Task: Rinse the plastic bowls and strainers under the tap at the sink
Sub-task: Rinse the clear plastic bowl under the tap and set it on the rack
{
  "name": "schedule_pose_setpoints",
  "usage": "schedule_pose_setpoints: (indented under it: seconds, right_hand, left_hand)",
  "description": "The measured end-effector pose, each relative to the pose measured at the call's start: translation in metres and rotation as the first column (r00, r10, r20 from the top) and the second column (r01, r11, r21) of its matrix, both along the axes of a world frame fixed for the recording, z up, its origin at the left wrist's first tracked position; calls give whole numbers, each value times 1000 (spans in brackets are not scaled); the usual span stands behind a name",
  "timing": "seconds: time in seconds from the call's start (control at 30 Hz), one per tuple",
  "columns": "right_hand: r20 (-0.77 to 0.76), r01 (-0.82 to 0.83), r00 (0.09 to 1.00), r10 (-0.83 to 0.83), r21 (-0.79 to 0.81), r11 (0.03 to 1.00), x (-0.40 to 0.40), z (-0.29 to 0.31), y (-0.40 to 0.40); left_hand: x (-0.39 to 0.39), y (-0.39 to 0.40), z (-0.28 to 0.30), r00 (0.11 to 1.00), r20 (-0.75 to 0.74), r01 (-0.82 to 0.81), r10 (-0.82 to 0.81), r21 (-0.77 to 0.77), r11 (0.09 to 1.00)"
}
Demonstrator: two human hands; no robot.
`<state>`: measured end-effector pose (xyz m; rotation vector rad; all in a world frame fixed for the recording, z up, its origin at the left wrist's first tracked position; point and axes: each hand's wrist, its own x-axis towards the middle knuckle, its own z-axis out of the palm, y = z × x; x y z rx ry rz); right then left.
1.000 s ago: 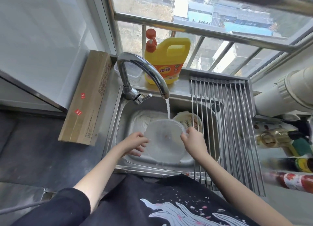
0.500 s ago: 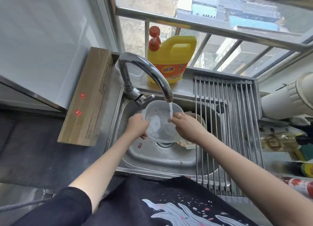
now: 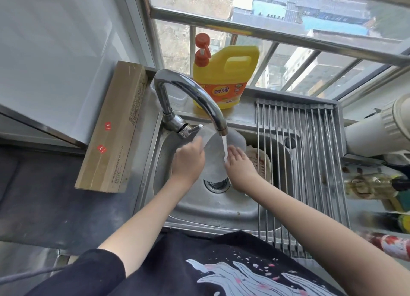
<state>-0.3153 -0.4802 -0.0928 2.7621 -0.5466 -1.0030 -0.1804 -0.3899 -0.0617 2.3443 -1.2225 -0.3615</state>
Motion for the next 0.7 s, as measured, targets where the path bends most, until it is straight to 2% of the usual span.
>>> schedule_pose_setpoints:
  seconds: [0.1, 0.2, 0.27, 0.33, 0.4, 0.53, 0.57, 0.6, 0.63, 0.67, 0.7]
  right_hand:
    - [144, 134, 977, -160, 175, 975, -6, -6, 27]
    - [302, 247, 904, -304, 213, 945, -14, -9, 34]
    - [422, 214, 860, -287, 211, 954, -17, -7, 31]
    - [522, 95, 841, -143, 118, 988, -21, -2, 25]
    - [523, 26, 852, -41, 35, 999, -25, 1, 12]
    - [303, -29, 951, 58, -100, 995, -32, 16, -18]
    - [244, -32, 968, 57, -104, 994, -35, 20, -23]
    - [213, -56, 974, 82, -127, 990, -37, 24, -27]
    - [186, -76, 977, 103, -149, 986, -38, 28, -32]
    - [166, -81, 980, 110, -170, 982, -39, 30, -35]
    - [144, -81, 984, 109, -185, 979, -38, 34, -35]
  left_hand:
    - [-8, -5, 6, 1000, 1, -24, 24, -86, 996]
    - [-14, -5, 6, 999, -15, -41, 38, -199, 979]
    - [-16, -5, 9, 995, -76, -86, 70, -229, 970]
    - [-16, -8, 7, 984, -137, -137, 110, -204, 969]
    - [-14, -8, 4, 961, -229, -191, 157, -134, 972]
    - [-4, -9, 0, 901, -369, -228, 230, 50, 972]
    - [-2, -13, 1, 821, -498, -257, 279, 114, 960]
    - [-1, -17, 2, 666, -666, -292, 337, 183, 939]
    - [0, -21, 2, 453, -805, -310, 384, 261, 914]
    - [1, -24, 1, 271, -877, -295, 396, 316, 902]
    - [1, -27, 0, 177, -903, -265, 390, 338, 903]
